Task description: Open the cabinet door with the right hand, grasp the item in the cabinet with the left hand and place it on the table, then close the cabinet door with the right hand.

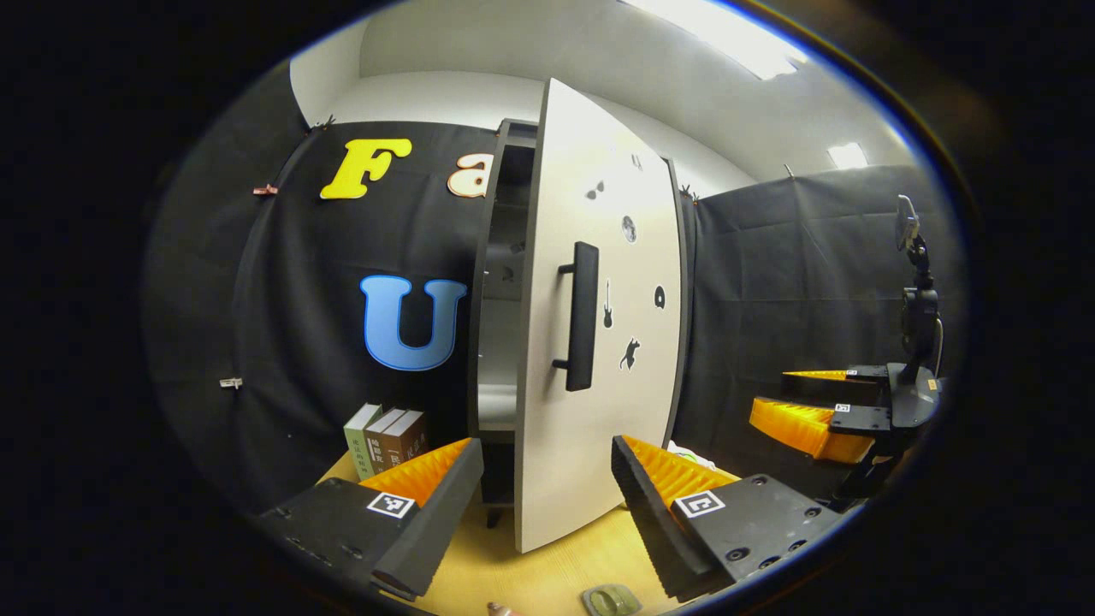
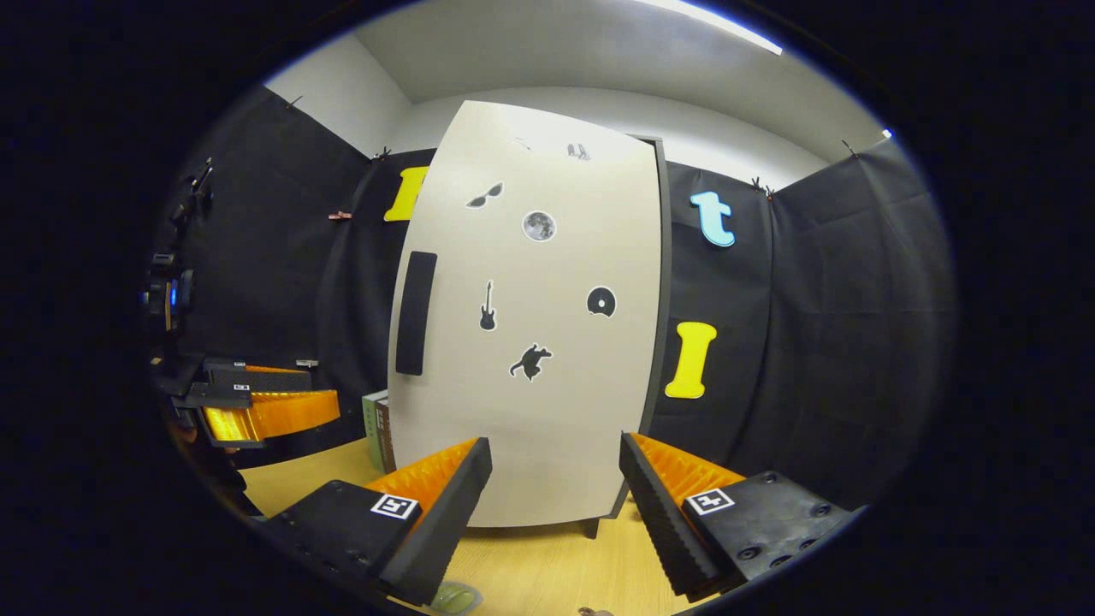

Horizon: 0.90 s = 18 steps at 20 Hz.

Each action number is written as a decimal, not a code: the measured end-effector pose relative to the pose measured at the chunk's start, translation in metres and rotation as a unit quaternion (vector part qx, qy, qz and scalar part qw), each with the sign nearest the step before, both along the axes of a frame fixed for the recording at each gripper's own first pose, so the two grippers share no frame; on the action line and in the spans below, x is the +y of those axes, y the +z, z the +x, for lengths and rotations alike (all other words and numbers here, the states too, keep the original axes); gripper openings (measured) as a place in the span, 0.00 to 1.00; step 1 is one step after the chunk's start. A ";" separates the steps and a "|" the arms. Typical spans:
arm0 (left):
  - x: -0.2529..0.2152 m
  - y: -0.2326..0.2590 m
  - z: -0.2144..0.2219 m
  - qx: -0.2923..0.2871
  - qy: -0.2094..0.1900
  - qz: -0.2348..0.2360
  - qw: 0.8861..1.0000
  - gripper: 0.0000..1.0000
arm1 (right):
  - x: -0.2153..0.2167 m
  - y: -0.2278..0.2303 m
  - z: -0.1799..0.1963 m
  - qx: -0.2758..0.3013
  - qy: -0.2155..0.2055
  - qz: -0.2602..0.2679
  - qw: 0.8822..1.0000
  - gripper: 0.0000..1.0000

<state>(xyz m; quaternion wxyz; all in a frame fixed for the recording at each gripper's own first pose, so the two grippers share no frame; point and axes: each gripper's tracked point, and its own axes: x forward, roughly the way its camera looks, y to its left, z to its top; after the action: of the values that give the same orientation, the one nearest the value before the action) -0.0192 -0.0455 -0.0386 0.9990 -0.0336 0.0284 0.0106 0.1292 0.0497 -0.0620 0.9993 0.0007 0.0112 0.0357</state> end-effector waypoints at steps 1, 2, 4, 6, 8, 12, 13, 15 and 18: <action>-0.003 0.000 0.001 0.000 0.000 0.002 1.000 0.95 | -0.002 0.000 -0.001 0.000 0.001 0.004 1.000 0.97; -0.005 0.000 0.003 0.000 0.000 0.003 1.000 0.95 | -0.008 0.000 -0.001 0.001 -0.002 0.006 1.000 0.97; -0.011 0.000 0.006 0.001 -0.001 0.002 1.000 0.94 | -0.016 -0.001 -0.002 0.003 -0.008 0.008 1.000 0.97; -0.016 -0.001 0.009 0.003 -0.005 0.003 1.000 0.94 | -0.019 -0.002 -0.003 0.001 -0.008 0.009 1.000 0.97; -0.021 -0.002 0.012 0.008 -0.008 0.009 1.000 0.95 | -0.020 -0.004 -0.002 0.005 -0.005 0.012 1.000 0.97; -0.024 -0.003 0.014 0.008 -0.014 0.013 1.000 0.95 | -0.024 -0.007 -0.003 0.006 -0.007 0.013 1.000 0.97; -0.025 -0.002 0.014 0.009 -0.015 0.013 1.000 0.95 | -0.025 -0.008 -0.002 0.006 -0.007 0.014 1.000 0.97; -0.026 -0.003 0.014 0.010 -0.016 0.017 1.000 0.95 | -0.025 -0.009 -0.001 0.007 -0.006 0.016 1.000 0.97; -0.026 -0.003 0.015 0.008 -0.018 0.020 1.000 0.95 | -0.026 -0.007 0.001 0.003 -0.009 0.013 1.000 0.97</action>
<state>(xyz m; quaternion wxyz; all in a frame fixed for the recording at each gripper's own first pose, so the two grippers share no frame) -0.0041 -0.0720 -0.0418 0.9992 -0.0131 0.0372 -0.0069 0.1302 0.0232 -0.0694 0.9994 0.0140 0.0137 0.0272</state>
